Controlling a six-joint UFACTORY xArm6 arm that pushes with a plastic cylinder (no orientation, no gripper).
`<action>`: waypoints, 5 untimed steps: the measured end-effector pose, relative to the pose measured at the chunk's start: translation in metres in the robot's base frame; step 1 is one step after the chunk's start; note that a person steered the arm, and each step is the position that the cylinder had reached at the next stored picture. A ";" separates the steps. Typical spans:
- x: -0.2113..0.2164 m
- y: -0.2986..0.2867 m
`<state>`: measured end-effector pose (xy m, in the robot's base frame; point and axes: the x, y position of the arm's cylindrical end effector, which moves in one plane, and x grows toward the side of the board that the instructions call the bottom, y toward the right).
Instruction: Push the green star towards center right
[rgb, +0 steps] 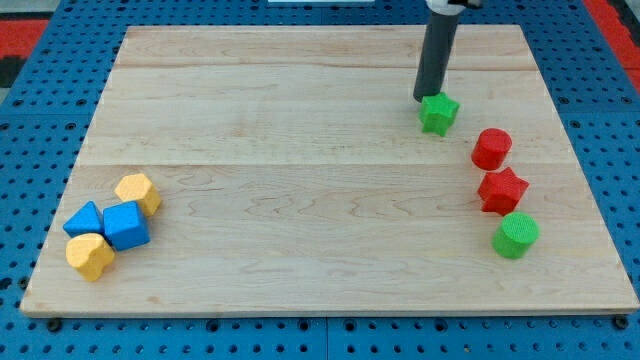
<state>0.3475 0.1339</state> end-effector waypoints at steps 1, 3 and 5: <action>0.018 -0.022; 0.051 -0.047; 0.033 0.005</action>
